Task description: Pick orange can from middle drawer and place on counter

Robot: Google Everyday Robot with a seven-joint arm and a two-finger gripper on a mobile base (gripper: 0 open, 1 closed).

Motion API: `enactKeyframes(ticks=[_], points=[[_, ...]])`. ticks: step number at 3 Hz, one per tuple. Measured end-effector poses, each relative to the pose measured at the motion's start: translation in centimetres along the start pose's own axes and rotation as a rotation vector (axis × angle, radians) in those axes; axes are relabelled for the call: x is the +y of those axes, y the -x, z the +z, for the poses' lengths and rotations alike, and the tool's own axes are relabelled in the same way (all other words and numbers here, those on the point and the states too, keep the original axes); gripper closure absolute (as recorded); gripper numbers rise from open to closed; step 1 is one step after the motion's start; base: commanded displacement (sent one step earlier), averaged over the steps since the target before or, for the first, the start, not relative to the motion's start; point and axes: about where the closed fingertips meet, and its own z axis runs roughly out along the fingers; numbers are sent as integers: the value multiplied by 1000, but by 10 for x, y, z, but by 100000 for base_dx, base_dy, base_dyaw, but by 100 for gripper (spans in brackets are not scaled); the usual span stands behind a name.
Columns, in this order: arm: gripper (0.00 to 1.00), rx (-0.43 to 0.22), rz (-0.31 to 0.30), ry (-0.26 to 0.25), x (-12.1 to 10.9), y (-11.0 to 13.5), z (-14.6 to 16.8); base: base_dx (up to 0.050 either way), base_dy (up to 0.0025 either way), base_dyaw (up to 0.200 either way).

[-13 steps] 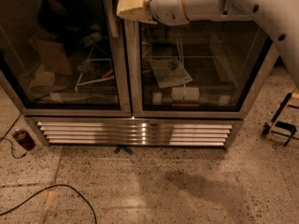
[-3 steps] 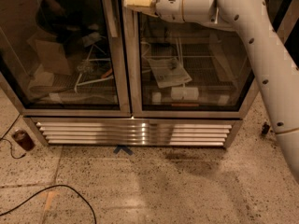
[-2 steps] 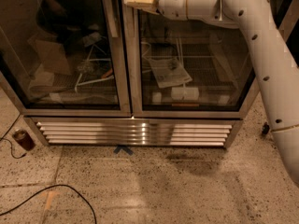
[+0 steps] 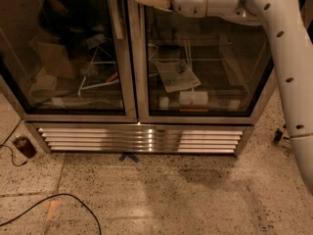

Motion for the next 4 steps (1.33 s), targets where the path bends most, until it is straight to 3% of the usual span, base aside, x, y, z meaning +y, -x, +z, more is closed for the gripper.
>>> enactKeyframes(ticks=[1, 3, 4], points=[[100, -15, 12, -15, -15, 5, -15, 0, 0, 0], [100, -33, 43, 4, -55, 22, -53, 0, 0, 0], [100, -50, 21, 120, -74, 30, -65, 0, 0, 0]])
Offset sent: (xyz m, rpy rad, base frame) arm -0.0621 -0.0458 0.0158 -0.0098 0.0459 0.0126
